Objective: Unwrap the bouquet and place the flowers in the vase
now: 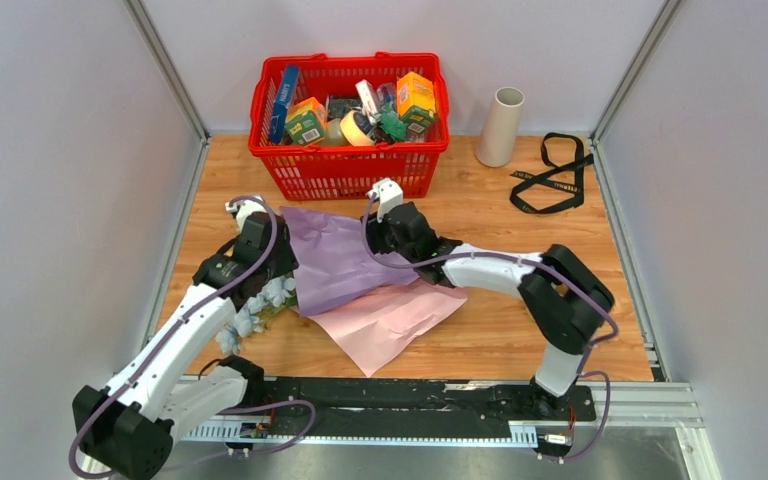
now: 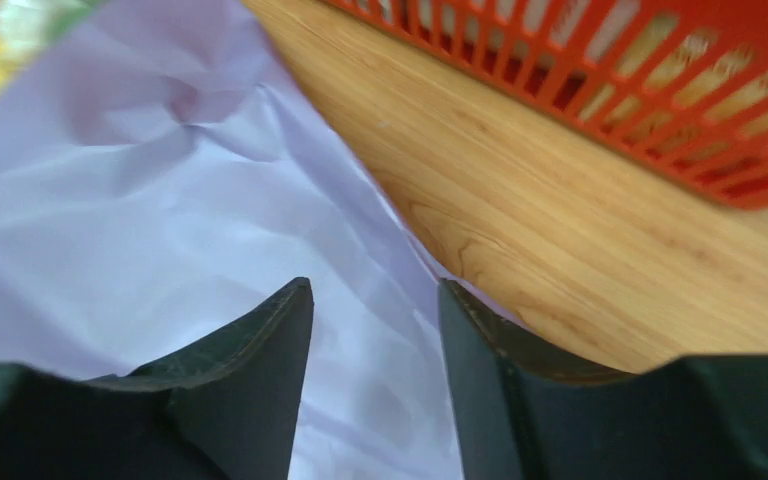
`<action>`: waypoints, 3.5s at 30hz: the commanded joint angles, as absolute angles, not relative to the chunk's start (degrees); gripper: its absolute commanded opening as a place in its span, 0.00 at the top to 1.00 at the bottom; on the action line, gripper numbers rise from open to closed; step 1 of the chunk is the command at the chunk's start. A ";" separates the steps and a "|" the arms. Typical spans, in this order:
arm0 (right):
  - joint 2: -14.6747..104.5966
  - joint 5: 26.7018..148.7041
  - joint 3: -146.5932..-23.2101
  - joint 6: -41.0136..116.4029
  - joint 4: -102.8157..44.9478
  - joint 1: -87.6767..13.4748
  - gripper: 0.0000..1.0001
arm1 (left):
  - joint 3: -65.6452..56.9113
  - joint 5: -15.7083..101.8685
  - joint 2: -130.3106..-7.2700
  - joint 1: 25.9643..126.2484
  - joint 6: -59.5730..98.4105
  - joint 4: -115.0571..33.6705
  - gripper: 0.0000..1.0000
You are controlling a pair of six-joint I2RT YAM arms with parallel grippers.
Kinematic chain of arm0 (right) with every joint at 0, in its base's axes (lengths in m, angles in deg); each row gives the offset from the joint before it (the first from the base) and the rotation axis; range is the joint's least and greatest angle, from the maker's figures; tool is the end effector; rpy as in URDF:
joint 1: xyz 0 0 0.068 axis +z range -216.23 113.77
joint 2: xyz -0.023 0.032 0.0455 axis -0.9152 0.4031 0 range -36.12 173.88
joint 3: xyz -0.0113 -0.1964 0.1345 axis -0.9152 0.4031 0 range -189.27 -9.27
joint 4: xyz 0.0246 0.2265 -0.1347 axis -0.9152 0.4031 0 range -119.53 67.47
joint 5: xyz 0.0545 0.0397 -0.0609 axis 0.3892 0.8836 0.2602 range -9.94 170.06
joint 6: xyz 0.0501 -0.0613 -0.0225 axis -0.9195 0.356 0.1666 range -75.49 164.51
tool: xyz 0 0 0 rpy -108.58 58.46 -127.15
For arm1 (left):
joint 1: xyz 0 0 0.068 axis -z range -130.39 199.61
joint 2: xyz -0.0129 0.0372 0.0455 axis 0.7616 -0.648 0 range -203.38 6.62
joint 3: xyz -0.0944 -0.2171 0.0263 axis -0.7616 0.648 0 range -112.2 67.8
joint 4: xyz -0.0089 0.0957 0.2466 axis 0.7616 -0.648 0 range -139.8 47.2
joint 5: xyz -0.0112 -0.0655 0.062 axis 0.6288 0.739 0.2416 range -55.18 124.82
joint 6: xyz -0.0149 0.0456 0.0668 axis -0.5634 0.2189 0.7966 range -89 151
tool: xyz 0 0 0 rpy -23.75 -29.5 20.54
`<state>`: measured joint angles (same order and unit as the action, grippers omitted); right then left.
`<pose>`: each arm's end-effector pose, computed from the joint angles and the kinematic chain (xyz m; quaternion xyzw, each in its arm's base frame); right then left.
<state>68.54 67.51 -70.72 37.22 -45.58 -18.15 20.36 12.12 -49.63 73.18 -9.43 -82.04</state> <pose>0.2975 0.3080 0.1421 -0.2422 0.8150 0.1581 0.5022 0.2325 -0.0712 0.2203 -0.2039 0.8953 -0.0302 0.3950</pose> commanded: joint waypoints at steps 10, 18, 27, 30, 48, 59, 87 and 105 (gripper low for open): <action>47.47 91.57 -54.81 50.66 -45.70 -17.36 0.28 | 19.64 23.83 -38.48 72.81 -6.88 -87.53 0.46; 46.49 90.79 -50.84 55.41 -43.33 -16.40 0.24 | 25.35 34.01 -34.69 72.81 -10.83 -85.25 0.44; 51.85 85.70 -51.63 56.02 -43.50 -12.88 0.19 | 35.44 43.95 -33.20 72.81 -17.60 -77.35 0.45; 53.52 81.65 -52.86 55.76 -43.33 -12.09 0.25 | 37.82 45.19 -33.81 72.81 -18.31 -76.20 0.44; 49.57 67.24 -55.14 38.37 -50.80 -12.70 0.96 | 42.84 42.99 -34.43 72.81 -20.94 -74.79 0.46; 55.02 55.62 -62.70 33.52 -50.01 -15.60 1.00 | 42.49 40.26 -31.09 72.81 -21.91 -77.34 0.47; 60.58 49.73 -76.60 30.53 -34.20 -19.47 0.54 | 23.53 16.10 -38.09 73.07 -19.90 -89.37 0.41; 39.11 72.60 -62.01 32.11 -34.79 -4.11 0.17 | 15.69 34.38 -55.34 66.57 -11.28 -73.99 0.41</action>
<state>39.58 69.23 -65.47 31.80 -32.49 -9.67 18.33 28.71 -52.87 66.75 -13.47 -79.99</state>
